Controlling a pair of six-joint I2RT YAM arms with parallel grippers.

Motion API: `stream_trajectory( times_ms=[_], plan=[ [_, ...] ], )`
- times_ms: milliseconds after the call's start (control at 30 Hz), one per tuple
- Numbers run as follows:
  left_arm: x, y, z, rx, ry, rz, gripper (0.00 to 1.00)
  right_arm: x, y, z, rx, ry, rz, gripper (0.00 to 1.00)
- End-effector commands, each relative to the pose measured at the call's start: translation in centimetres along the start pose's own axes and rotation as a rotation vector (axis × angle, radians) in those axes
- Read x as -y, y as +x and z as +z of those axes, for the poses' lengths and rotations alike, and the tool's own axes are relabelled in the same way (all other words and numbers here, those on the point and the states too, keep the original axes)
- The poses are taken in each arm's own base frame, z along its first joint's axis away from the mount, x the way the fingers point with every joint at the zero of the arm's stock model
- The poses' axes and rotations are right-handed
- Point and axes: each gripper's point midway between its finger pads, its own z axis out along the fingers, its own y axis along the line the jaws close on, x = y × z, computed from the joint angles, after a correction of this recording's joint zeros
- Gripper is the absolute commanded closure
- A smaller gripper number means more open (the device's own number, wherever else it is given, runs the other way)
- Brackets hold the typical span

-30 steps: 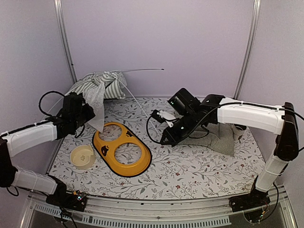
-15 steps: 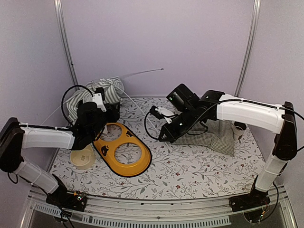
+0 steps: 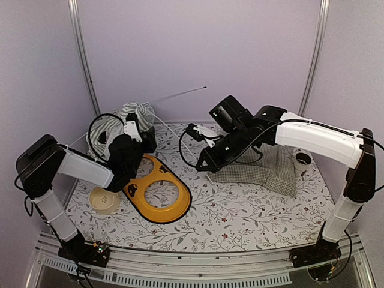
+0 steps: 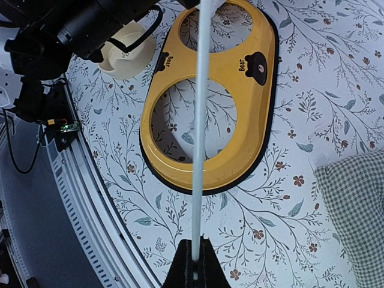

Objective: Set up the pet tent
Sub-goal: Pick up the tent fabric from the tent.

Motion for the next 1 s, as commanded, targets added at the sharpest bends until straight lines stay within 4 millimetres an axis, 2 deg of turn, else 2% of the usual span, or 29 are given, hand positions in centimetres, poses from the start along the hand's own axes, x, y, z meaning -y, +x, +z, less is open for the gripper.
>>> stream_trajectory(
  times_ms=[0,133,367,567,733,800,900,967],
  plan=[
    [-3.0,0.0,0.4,0.007,-0.141,-0.127,0.38,-0.8,-3.2,-0.6,0.109,-0.007,-0.030,1.00],
    [-4.8,0.4,0.2,-0.022,-0.134,-0.216,0.36,-0.9,-3.1,-0.6,0.108,-0.006,-0.031,1.00],
    [-4.0,-1.3,1.1,0.009,-0.078,-0.155,0.33,-1.0,-2.9,-0.3,0.104,-0.010,-0.032,1.00],
    [-4.2,-2.7,3.1,0.021,-0.112,-0.139,0.33,-0.9,-2.7,-0.1,0.097,-0.008,-0.029,1.00],
    [-4.8,-3.7,5.0,0.016,-0.157,-0.144,0.29,-0.9,-2.6,0.0,0.096,-0.010,-0.027,1.00],
    [-4.9,-3.6,6.0,-0.008,-0.166,-0.135,0.28,-1.0,-2.7,0.0,0.099,-0.012,-0.026,1.00],
    [-5.0,-3.4,6.9,-0.028,-0.159,-0.120,0.34,-1.0,-2.6,0.2,0.094,-0.013,-0.026,1.00],
    [-4.9,-3.4,7.4,-0.037,-0.147,-0.107,0.47,-1.1,-2.7,0.3,0.095,-0.016,-0.026,1.00]
  ],
)
